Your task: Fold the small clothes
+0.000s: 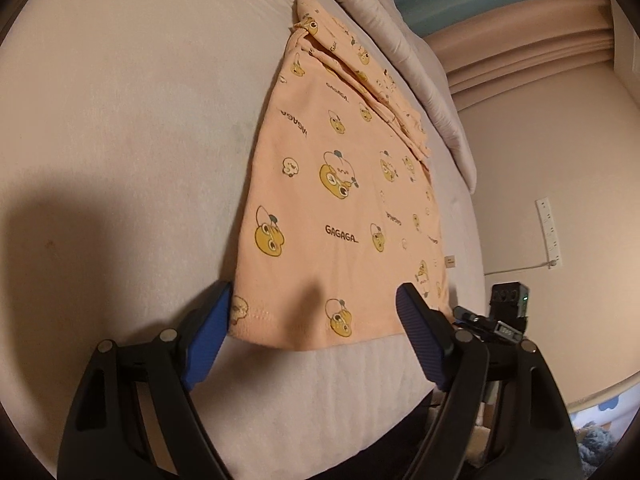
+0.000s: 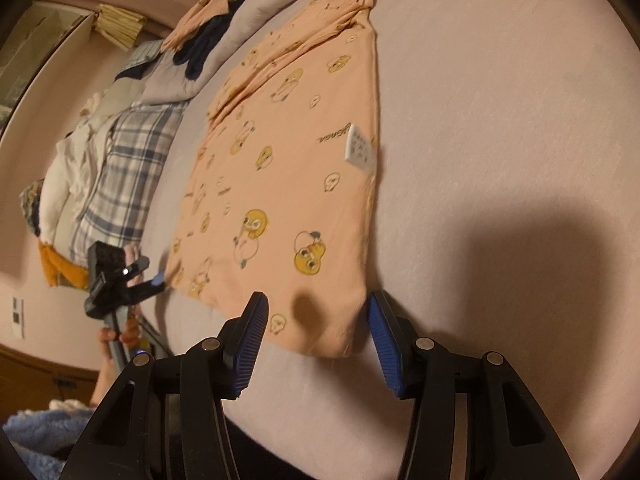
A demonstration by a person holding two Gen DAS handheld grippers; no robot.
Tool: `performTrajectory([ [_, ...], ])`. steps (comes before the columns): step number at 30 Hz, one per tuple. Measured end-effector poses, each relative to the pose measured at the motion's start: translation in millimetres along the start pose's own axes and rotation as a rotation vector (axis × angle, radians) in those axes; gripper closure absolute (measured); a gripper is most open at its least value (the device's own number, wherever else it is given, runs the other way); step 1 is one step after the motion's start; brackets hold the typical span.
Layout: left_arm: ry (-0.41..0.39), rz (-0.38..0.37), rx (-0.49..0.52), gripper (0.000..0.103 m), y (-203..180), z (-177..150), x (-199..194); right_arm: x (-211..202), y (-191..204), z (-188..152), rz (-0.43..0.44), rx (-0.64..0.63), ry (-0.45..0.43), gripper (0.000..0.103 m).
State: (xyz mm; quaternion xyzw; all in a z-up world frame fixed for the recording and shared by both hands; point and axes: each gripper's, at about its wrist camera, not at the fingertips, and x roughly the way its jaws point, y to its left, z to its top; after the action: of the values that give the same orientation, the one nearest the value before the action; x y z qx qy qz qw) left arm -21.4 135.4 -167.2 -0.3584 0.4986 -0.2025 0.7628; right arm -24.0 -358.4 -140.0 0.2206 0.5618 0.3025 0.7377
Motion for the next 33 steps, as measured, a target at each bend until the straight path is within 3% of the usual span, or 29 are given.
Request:
performTrajectory([
  [10, -0.011, -0.061, -0.033, 0.030, -0.5, 15.4, 13.2, 9.5, -2.8, 13.6, 0.074, 0.028, -0.011, 0.051],
  [19, 0.002, -0.026, 0.007, 0.034, -12.0, 16.9, 24.6, 13.4, 5.6, 13.8, 0.054, -0.002, -0.056, 0.053],
  [22, 0.002, 0.008, 0.008, 0.043, -14.3, 18.1, 28.7, 15.5, 7.8, 14.7, 0.026, -0.022, -0.080, 0.061],
  [24, -0.002, 0.012, 0.005, 0.043, -15.2, 17.9, 29.7, 15.4, 4.9, 15.1, 0.013, -0.015, -0.089, 0.073],
  [27, -0.012, 0.044, 0.015, 0.053, -15.3, 15.6, 28.0, 12.9, 0.2, 11.9, -0.012, -0.005, -0.103, 0.089],
  [33, -0.028, 0.093, -0.018, 0.078, -9.9, 13.2, 26.5, 10.4, 5.5, 6.0, -0.042, -0.019, -0.123, 0.093],
])
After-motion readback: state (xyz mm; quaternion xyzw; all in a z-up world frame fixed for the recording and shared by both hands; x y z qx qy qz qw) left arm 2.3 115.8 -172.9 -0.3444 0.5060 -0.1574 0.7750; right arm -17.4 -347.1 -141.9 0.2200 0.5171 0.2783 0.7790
